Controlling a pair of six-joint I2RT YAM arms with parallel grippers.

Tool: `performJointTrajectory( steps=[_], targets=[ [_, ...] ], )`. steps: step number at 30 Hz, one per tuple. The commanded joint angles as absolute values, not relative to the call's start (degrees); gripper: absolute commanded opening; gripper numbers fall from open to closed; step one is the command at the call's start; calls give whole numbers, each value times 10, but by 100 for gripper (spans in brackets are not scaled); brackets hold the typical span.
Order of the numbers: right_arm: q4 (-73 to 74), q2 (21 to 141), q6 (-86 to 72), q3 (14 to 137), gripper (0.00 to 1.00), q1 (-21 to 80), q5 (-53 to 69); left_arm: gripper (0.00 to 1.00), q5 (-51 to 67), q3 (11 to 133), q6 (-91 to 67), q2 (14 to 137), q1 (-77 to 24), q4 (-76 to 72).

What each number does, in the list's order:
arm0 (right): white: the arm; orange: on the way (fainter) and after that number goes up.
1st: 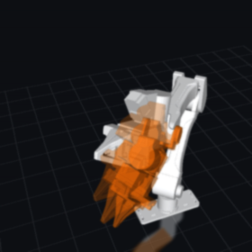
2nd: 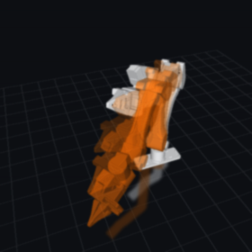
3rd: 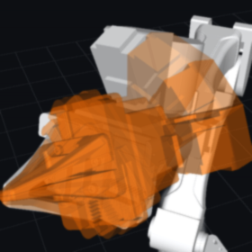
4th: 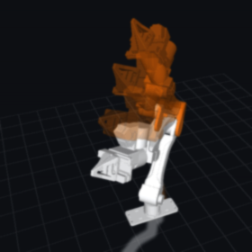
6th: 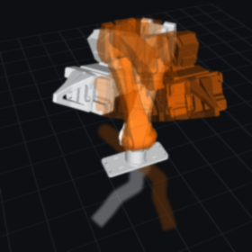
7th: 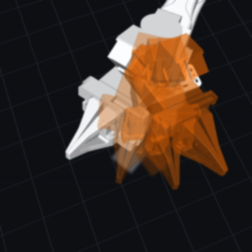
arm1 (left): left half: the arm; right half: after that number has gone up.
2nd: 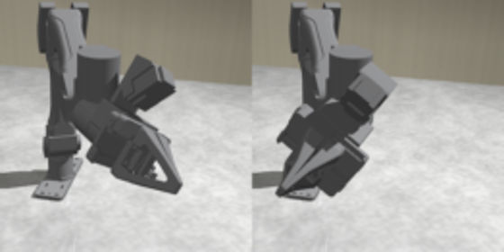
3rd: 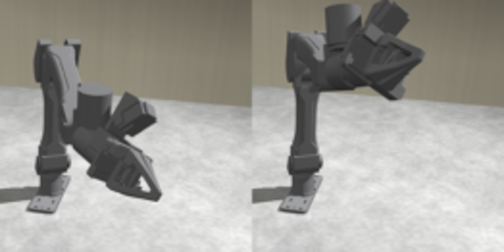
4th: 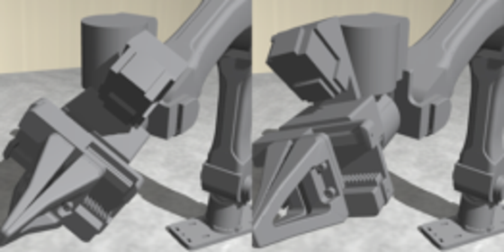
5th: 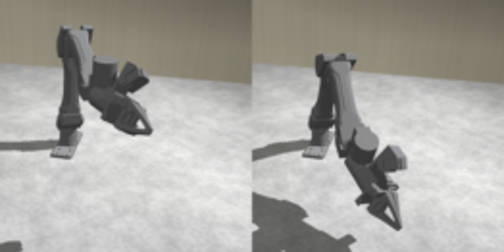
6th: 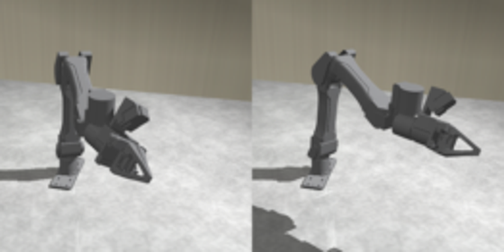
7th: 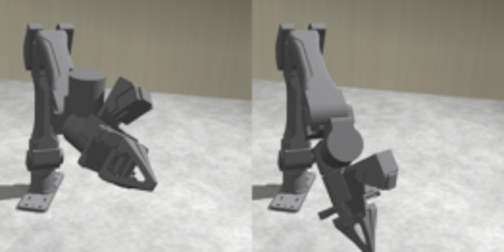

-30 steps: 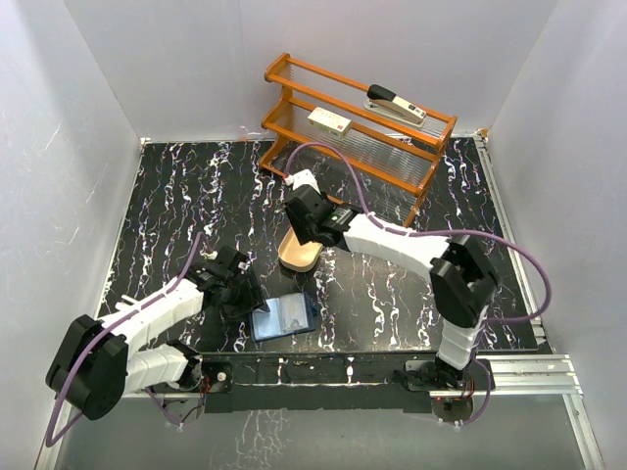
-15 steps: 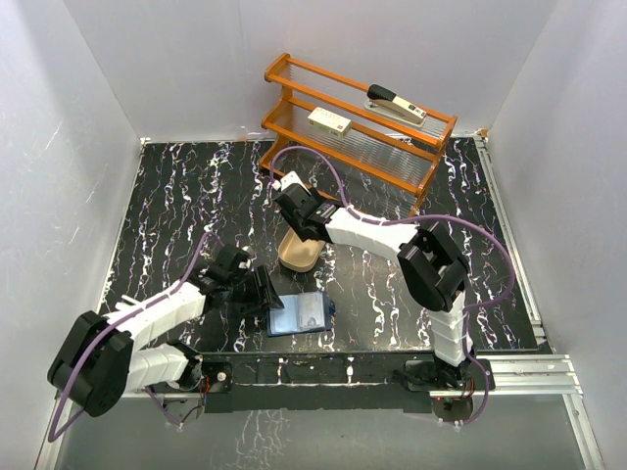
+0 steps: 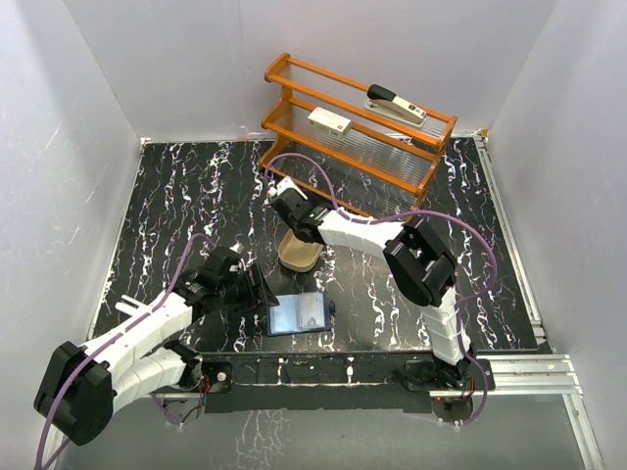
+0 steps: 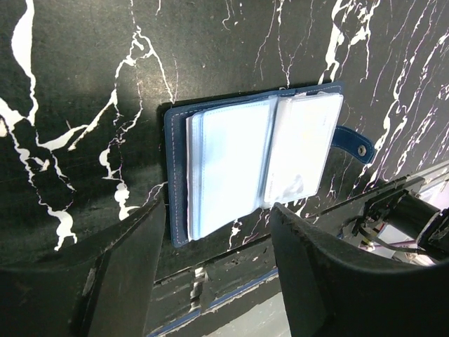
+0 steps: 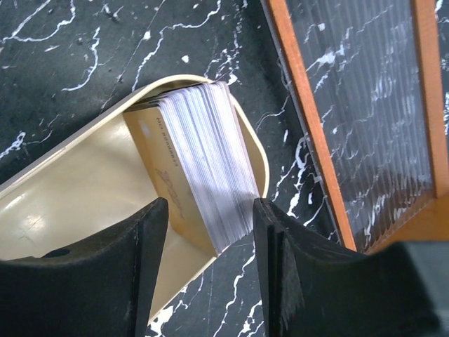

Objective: Put the credit cards into the card holder
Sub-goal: Pick up the credit card from the storage box.

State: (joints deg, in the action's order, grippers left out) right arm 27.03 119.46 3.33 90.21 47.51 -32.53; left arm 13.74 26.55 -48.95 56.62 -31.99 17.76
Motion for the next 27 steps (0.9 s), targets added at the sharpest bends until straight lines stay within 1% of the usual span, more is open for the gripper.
performJointTrajectory(
  steps=[1, 9, 15, 18, 23, 27],
  targets=[
    [229, 1195, 53, 929, 48, 472, -370, 60, 128, 277, -491, 551, -318, 205],
    [225, 1193, 57, 940, 41, 471, -374, 61, 129, 274, -490, 553, -318, 205],
    [224, 1194, 60, 947, 33, 470, -369, 61, 131, 269, -492, 553, -318, 202],
    [223, 1194, 61, 946, 28, 470, -367, 61, 130, 270, -492, 554, -319, 202],
    [227, 1191, 57, 945, 16, 469, -363, 61, 131, 271, -493, 553, -319, 204],
    [231, 1186, 55, 946, 12, 469, -360, 61, 137, 271, -494, 553, -319, 200]
  ],
)
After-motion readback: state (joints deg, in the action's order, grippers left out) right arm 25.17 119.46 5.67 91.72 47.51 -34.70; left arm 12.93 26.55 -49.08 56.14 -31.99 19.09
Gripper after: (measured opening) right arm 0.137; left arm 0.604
